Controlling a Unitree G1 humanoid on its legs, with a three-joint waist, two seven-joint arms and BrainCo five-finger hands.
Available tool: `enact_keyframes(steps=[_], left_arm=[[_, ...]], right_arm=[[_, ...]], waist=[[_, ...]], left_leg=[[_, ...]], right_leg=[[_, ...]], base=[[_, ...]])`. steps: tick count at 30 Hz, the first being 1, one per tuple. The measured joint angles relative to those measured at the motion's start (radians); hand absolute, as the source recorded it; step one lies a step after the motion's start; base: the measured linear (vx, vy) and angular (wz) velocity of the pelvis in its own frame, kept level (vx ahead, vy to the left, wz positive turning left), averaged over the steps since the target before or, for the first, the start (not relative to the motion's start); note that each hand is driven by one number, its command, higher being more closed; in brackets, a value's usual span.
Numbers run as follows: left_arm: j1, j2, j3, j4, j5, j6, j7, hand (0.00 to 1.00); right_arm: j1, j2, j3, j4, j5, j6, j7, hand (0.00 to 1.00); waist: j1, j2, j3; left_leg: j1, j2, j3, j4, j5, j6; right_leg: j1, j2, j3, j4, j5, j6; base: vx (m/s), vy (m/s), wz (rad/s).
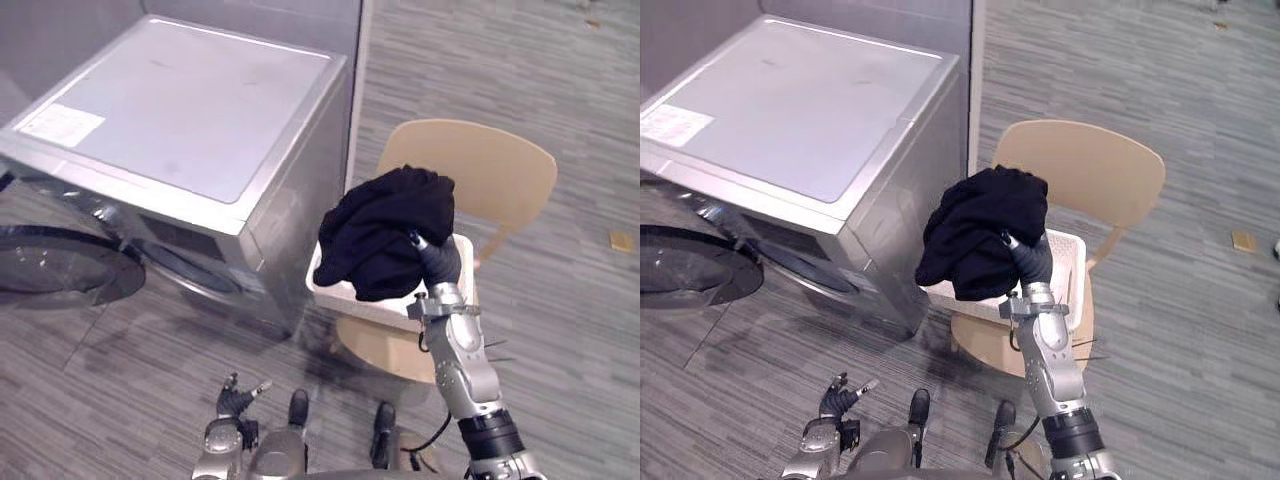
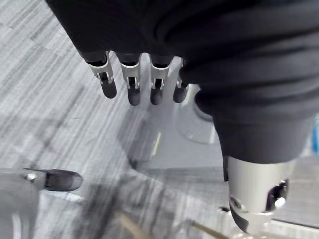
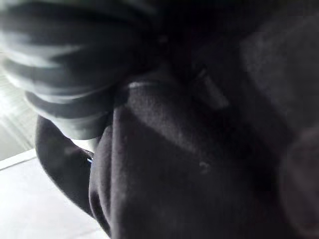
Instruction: Pick up the laundry basket with both hands and put the clothes into the washing machine.
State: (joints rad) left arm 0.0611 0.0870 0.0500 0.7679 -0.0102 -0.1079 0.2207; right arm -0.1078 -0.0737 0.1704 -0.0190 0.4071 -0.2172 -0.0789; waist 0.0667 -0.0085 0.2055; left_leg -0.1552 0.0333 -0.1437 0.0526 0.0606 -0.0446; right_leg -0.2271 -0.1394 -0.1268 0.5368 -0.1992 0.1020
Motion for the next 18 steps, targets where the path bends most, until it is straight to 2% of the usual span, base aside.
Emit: enact_keyframes(steps=[1, 2, 3, 4, 5, 6, 7, 8, 9, 10, 11, 12, 13, 14, 15, 16, 17, 18], left_arm=[[0.004, 0.002, 0.0, -0.019, -0.001, -0.005, 0.001, 0.0], [0.015, 0.005, 0.001, -0.061, -0.012, -0.012, 0.003, 0.0], [0.019, 0.001, 0.001, -0.091, -0.025, -0.013, 0.005, 0.0], [0.025, -0.01, 0.001, -0.107, -0.029, -0.015, 0.006, 0.0], [0.038, -0.046, -0.012, -0.143, -0.039, -0.015, 0.005, 0.0], [0.057, -0.061, -0.036, -0.179, -0.041, -0.015, 0.004, 0.0], [0.066, -0.066, -0.052, -0.199, -0.049, -0.015, 0.003, 0.0], [0.069, -0.068, -0.101, -0.224, -0.065, -0.017, -0.001, 0.0], [0.062, -0.068, -0.117, -0.23, -0.067, -0.017, -0.003, 0.0], [0.045, -0.069, -0.148, -0.248, -0.067, -0.017, -0.006, 0.0], [0.037, -0.068, -0.168, -0.296, -0.065, -0.018, -0.018, 0.0], [0.038, -0.068, -0.174, -0.321, -0.065, -0.018, -0.022, 0.0], [0.052, -0.066, -0.176, -0.4, -0.063, -0.028, -0.025, 0.0], [0.053, -0.063, -0.176, -0.445, -0.061, -0.038, -0.025, 0.0], [0.043, -0.056, -0.179, -0.485, -0.061, -0.058, -0.025, 0.0], [0.035, -0.053, -0.184, -0.492, -0.061, -0.063, -0.026, 0.0], [0.026, -0.044, -0.207, -0.506, -0.059, -0.076, -0.026, 0.0], [0.011, -0.041, -0.234, -0.521, -0.057, -0.079, -0.029, 0.0]], right_arm=[[-0.001, 0.0, 0.008, 0.004, -0.007, 0.0, 0.0, 1.0], [-0.014, -0.001, 0.04, 0.012, -0.036, 0.0, 0.0, 1.0], [-0.037, -0.001, 0.059, 0.025, -0.052, -0.003, 0.005, 1.0], [-0.062, -0.01, 0.069, 0.045, -0.065, -0.003, 0.007, 1.0], [-0.095, -0.033, 0.076, 0.089, -0.079, -0.003, 0.008, 1.0], [-0.102, -0.047, 0.075, 0.118, -0.087, -0.002, 0.003, 1.0], [-0.102, -0.053, 0.075, 0.125, -0.097, 0.001, -0.006, 1.0], [-0.102, -0.074, 0.069, 0.134, -0.121, 0.006, -0.015, 1.0], [-0.105, -0.076, 0.062, 0.137, -0.129, 0.007, -0.016, 1.0], [-0.115, -0.09, 0.041, 0.148, -0.149, 0.007, -0.015, 1.0], [-0.123, -0.091, 0.015, 0.163, -0.167, 0.011, -0.02, 1.0], [-0.123, -0.091, 0.005, 0.164, -0.172, 0.012, -0.024, 1.0], [-0.127, -0.096, -0.001, 0.164, -0.184, 0.019, -0.027, 1.0], [-0.13, -0.102, 0.001, 0.164, -0.187, 0.023, -0.026, 1.0], [-0.133, -0.114, 0.01, 0.164, -0.194, 0.029, -0.024, 1.0], [-0.132, -0.117, 0.011, 0.164, -0.195, 0.029, -0.022, 1.0], [-0.133, -0.127, 0.014, 0.164, -0.197, 0.029, -0.013, 1.0], [-0.134, -0.139, 0.01, 0.164, -0.204, 0.029, -0.005, 1.0]], waist=[[0.002, -0.004, -0.003], [0.016, -0.017, -0.01], [0.033, -0.016, -0.008], [0.043, 0.005, -0.001], [0.054, 0.059, 0.01], [0.057, 0.076, 0.013], [0.057, 0.085, 0.016], [0.055, 0.091, 0.019], [0.055, 0.085, 0.021], [0.049, 0.068, 0.027], [0.022, 0.05, 0.029], [0.016, 0.05, 0.029], [0.003, 0.056, 0.025], [0.004, 0.061, 0.021], [0.001, 0.077, 0.011], [-0.001, 0.082, 0.008], [-0.001, 0.096, -0.009], [-0.012, 0.128, -0.04]], left_leg=[[-0.01, -0.002, -0.014, 0.013, 0.0, 0.0], [-0.057, -0.011, -0.042, 0.043, 0.007, -0.011], [-0.092, -0.009, -0.049, 0.052, 0.026, -0.038], [-0.108, 0.008, -0.056, 0.051, 0.037, -0.053], [-0.133, 0.05, -0.092, 0.045, 0.057, -0.069], [-0.138, 0.071, -0.115, 0.021, 0.057, -0.074], [-0.138, 0.078, -0.12, -0.005, 0.045, -0.077], [-0.127, 0.101, -0.085, -0.077, -0.065, -0.07], [-0.131, 0.101, -0.043, -0.088, -0.089, -0.062], [-0.159, 0.078, 0.047, -0.079, -0.05, -0.045], [-0.182, 0.026, 0.117, 0.0, -0.021, -0.032], [-0.182, 0.017, 0.14, 0.041, -0.021, -0.031], [-0.167, 0.023, 0.188, 0.147, -0.03, -0.031], [-0.14, 0.041, 0.207, 0.192, -0.031, -0.03], [-0.071, 0.06, 0.22, 0.197, -0.031, -0.031], [-0.033, 0.066, 0.222, 0.171, -0.029, -0.033], [0.052, 0.076, 0.222, 0.073, -0.006, -0.053], [0.116, 0.094, 0.214, -0.06, 0.004, -0.07]], right_leg=[[0.002, 0.004, 0.008, 0.047, -0.025, 0.008], [0.022, 0.017, 0.037, 0.032, -0.084, 0.002], [0.037, 0.035, 0.044, -0.044, -0.116, -0.046], [0.042, 0.058, 0.036, -0.079, -0.117, -0.069], [0.046, 0.105, -0.01, -0.12, -0.081, -0.087], [0.04, 0.123, -0.04, -0.11, -0.074, -0.101], [0.041, 0.127, -0.064, -0.108, -0.073, -0.109], [0.049, 0.13, -0.112, -0.154, -0.044, -0.145], [0.049, 0.117, -0.137, -0.185, -0.026, -0.16], [0.051, 0.073, -0.183, -0.226, 0.0, -0.178], [0.046, 0.014, -0.236, -0.262, 0.035, -0.177], [0.047, -0.002, -0.253, -0.273, 0.051, -0.172], [0.05, -0.023, -0.284, -0.299, 0.074, -0.167], [0.051, -0.025, -0.297, -0.317, 0.089, -0.166], [0.063, -0.023, -0.323, -0.347, 0.114, -0.159], [0.069, -0.022, -0.332, -0.36, 0.124, -0.152], [0.071, -0.01, -0.348, -0.381, 0.138, -0.141], [0.073, 0.013, -0.389, -0.404, 0.156, -0.125]], base=[[-0.07, -0.228, 1.02], [-0.12, -0.28, 0.78], [-0.16, -0.28, 0.58], [-0.27, -0.242, 0.37], [-0.3, -0.199, 0.41], [-0.3, -0.195, 0.6], [-0.33, -0.221, 0.95], [-0.27, -0.159, 0.9], [-0.29, -0.154, 1.22], [-0.2, -0.086, 1.45], [-0.18, -0.097, 1.48], [-0.17, -0.074, 1.34], [-0.17, -0.031, 0.77], [-0.16, 0.016, 0.79], [-0.1, 0.044, 0.51], [-0.06, 0.077, 0.53], [-0.03, 0.133, 0.6], [-0.03, 0.158, 0.66]])
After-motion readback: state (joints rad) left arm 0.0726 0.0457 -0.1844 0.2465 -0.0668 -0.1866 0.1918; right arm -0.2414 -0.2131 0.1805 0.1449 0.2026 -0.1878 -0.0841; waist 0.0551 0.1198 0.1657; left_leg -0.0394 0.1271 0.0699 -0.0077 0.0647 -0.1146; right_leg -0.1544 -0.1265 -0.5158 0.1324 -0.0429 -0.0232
